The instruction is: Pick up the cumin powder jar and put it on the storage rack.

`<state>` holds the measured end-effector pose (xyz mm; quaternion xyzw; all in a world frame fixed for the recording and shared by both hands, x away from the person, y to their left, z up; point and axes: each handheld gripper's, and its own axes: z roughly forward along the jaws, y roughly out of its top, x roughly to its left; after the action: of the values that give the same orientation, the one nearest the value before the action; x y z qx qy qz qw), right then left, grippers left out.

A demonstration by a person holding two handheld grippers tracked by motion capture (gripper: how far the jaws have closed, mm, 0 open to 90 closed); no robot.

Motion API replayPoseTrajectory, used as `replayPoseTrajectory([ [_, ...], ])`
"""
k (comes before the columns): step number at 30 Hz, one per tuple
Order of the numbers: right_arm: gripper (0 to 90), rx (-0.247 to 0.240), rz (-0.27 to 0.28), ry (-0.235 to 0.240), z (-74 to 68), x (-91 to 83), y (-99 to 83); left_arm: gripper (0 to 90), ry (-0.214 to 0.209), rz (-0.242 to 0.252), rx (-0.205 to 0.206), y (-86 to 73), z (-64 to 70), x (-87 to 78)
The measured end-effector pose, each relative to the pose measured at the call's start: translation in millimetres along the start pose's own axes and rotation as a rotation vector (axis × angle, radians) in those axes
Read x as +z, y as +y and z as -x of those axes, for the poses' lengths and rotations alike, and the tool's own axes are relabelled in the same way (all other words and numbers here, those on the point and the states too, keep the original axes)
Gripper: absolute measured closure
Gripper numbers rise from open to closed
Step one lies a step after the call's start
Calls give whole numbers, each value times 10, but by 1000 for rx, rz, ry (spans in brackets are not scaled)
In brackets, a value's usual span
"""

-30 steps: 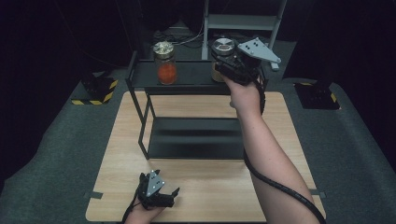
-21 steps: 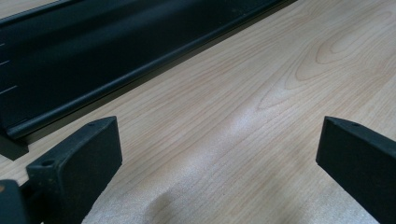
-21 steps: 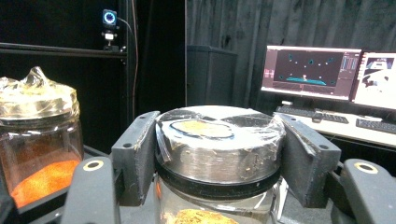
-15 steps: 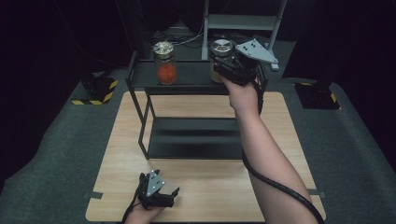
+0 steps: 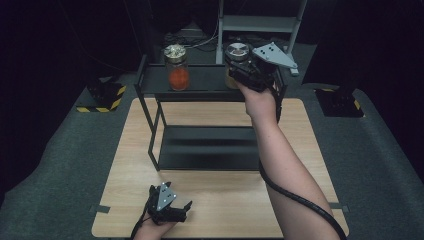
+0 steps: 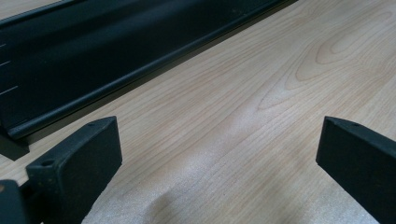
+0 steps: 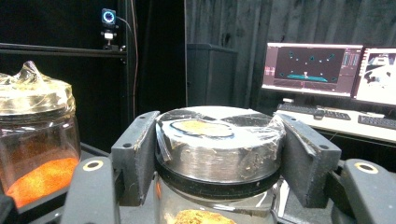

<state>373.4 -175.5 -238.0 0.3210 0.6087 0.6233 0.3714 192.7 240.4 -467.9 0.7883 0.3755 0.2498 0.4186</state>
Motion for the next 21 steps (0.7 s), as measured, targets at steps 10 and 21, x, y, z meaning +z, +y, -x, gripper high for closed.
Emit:
replayPoseTrajectory([
  [10,338,27,-2,8,43,6,-8,6,3,-1,3,1,8,0],
  [21,251,36,-11,8,49,9,9,6,1,-1,3,2,5,1],
])
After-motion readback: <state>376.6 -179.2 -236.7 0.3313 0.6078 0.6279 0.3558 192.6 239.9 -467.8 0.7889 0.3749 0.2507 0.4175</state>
